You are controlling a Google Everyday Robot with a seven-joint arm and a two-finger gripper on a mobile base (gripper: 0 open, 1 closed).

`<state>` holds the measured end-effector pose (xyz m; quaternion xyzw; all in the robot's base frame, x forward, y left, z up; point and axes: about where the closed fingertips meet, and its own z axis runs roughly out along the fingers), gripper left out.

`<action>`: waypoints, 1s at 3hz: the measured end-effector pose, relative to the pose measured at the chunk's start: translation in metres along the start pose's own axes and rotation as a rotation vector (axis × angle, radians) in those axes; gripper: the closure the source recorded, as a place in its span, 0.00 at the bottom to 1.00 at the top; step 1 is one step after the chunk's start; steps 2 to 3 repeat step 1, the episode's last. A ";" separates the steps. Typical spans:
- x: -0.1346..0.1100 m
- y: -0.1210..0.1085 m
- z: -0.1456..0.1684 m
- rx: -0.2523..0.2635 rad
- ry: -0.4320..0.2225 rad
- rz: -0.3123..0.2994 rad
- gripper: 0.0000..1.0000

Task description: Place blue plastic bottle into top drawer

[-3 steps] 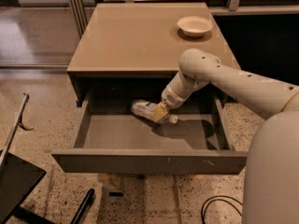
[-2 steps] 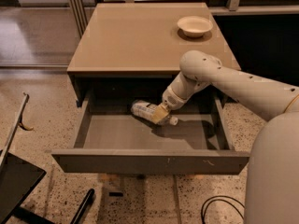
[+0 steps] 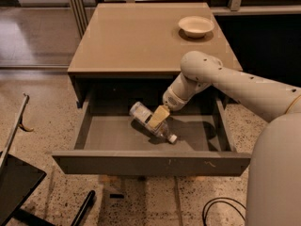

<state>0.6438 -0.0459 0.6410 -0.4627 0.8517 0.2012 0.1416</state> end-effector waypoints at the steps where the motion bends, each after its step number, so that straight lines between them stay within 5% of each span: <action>1: 0.000 0.000 0.000 0.000 0.000 0.000 0.00; 3: 0.000 0.000 0.000 0.000 0.000 0.000 0.00</action>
Offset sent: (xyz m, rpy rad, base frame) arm 0.0000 0.0000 0.0000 0.0000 0.0000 0.0000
